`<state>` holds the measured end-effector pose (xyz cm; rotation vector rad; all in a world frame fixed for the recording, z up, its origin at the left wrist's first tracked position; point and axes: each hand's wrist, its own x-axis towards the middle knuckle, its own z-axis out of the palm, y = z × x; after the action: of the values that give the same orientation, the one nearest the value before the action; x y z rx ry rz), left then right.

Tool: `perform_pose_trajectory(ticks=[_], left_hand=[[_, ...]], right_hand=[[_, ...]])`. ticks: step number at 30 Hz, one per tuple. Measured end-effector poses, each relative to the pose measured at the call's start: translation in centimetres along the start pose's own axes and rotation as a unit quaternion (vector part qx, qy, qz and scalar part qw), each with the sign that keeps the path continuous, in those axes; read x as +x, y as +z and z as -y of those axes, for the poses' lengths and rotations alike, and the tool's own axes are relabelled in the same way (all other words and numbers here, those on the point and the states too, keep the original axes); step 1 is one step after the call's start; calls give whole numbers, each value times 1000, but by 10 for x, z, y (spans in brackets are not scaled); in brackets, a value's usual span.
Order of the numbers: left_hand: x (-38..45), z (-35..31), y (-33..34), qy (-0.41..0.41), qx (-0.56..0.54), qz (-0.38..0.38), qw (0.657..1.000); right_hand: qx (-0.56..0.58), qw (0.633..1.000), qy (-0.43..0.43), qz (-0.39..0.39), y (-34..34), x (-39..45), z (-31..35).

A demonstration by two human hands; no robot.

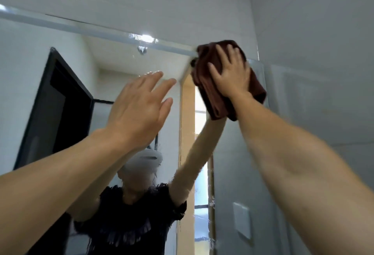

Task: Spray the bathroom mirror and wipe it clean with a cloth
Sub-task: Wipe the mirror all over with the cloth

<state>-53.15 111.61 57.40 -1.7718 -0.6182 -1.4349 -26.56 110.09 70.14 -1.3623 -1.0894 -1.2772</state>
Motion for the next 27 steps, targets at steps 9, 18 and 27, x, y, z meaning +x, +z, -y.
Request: perform_pose_trajectory(ticks=[9, 18, 27], left_hand=[[-30, 2, 1, 8, -15, 25, 1000], [-35, 58, -44, -26, 25, 17, 999], [-49, 104, -75, -71, 45, -15, 996]], right_hand=[[-3, 992, 127, 12, -10, -58, -43], [1, 998, 48, 41, 9, -93, 148], [37, 987, -140, 73, 17, -162, 281]])
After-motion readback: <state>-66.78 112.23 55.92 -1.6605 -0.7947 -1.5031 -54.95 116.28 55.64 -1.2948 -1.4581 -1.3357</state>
